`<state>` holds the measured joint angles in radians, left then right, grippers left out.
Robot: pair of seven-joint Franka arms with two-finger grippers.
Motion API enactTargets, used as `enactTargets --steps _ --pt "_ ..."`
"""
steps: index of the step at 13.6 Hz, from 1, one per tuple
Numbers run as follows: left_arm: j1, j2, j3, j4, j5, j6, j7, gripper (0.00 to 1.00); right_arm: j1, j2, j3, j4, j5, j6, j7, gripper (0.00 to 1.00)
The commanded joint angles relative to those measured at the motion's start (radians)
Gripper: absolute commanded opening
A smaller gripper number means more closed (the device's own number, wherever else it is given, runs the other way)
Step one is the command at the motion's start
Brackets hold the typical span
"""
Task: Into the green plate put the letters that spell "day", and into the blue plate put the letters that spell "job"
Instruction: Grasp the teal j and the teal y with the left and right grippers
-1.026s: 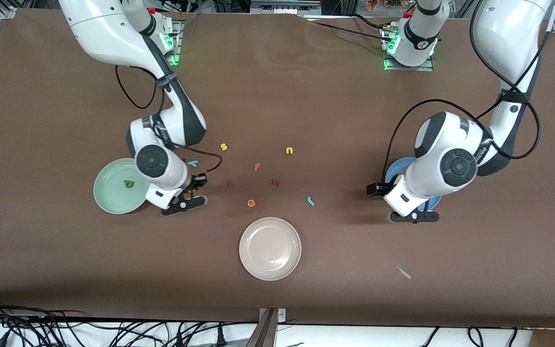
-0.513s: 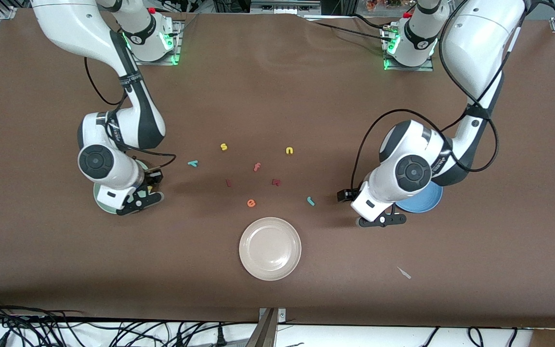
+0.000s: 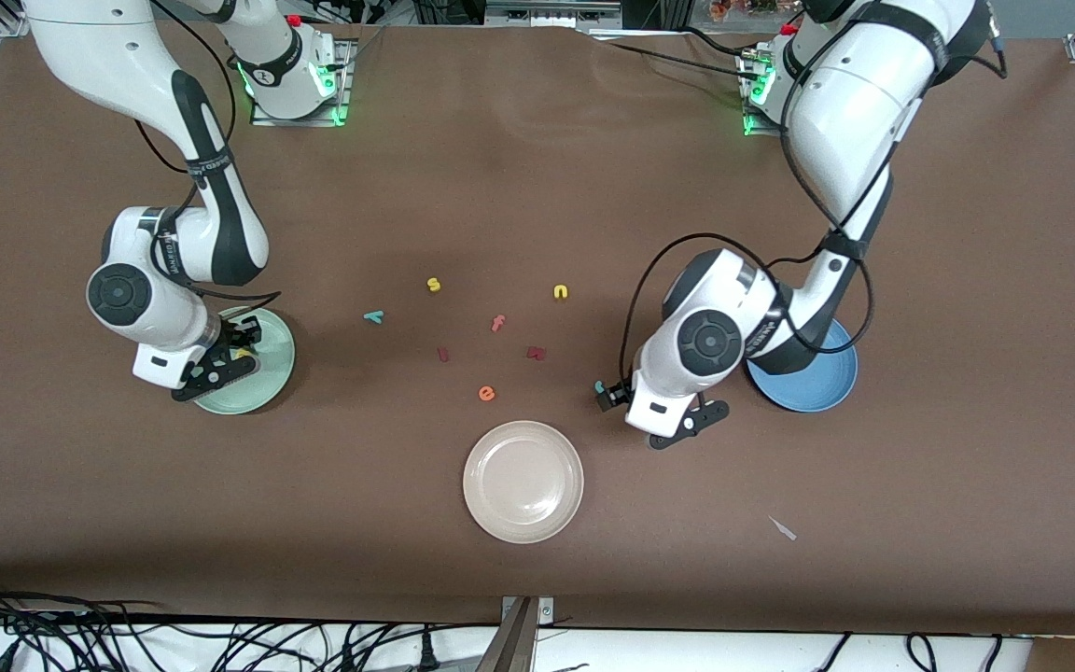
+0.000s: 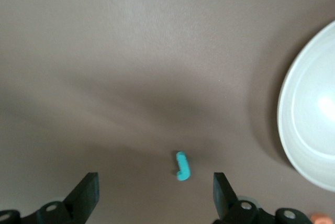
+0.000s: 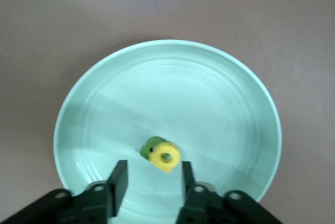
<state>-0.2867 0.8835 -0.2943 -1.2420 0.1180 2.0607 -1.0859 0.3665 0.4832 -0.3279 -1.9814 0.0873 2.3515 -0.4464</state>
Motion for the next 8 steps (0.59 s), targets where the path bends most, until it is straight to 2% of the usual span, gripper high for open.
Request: enactTargets --steps 1,3,6,8 --pt "-0.109 0.058 0.111 0.065 0.029 -0.001 -0.103 0.89 0.005 -0.050 0.013 -0.030 0.062 -0.012 0.033 1.00" --pt "-0.115 0.090 0.115 0.067 0.025 0.019 -0.140 0.73 0.009 -0.072 0.056 -0.033 0.063 -0.020 0.142 1.00" --pt "-0.118 0.107 0.113 0.056 0.022 0.061 -0.189 0.72 0.011 -0.084 0.148 -0.049 0.063 -0.002 0.374 1.00" --pt "-0.115 0.109 0.113 0.052 0.014 0.087 -0.189 0.71 0.014 -0.096 0.205 -0.117 0.062 0.102 0.495 1.00"
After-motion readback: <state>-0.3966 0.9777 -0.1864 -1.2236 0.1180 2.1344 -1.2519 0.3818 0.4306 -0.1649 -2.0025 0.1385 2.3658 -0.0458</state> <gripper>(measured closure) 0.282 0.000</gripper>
